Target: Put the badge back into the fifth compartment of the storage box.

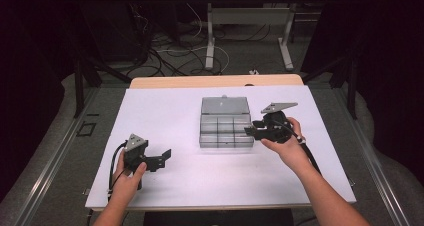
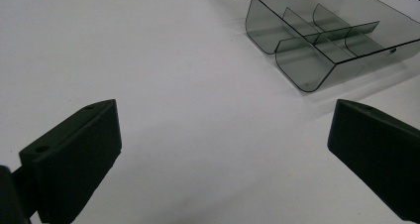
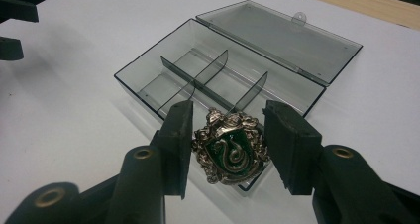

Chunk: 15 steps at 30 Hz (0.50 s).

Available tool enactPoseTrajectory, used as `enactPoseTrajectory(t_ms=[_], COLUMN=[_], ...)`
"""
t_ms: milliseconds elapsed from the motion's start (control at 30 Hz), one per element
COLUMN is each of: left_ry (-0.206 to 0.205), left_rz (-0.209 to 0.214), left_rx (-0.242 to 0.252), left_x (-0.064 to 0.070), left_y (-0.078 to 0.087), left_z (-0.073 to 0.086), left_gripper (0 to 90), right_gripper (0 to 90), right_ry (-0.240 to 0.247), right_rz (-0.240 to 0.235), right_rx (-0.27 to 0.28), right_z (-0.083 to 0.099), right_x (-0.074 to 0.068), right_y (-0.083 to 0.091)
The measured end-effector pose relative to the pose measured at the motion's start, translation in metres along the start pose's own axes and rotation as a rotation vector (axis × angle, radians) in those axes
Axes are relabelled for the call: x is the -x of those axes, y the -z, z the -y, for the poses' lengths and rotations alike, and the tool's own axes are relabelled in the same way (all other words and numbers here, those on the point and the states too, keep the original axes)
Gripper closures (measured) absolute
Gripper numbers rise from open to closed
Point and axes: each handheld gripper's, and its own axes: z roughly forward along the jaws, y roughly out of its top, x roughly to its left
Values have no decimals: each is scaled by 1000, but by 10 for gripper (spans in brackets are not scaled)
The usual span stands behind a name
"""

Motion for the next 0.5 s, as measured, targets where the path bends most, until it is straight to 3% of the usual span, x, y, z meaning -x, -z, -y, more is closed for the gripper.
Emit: enactPoseTrajectory(t_ms=[500], left_ry=[7], left_rz=[8], left_rx=[-6], left_x=[0], left_y=[0], left_z=[0], left_gripper=[3], right_gripper=[548], right_ry=[17], right_rz=[-9], right_rx=[-23], right_z=[-8], right_x=[-8], right_y=[-19])
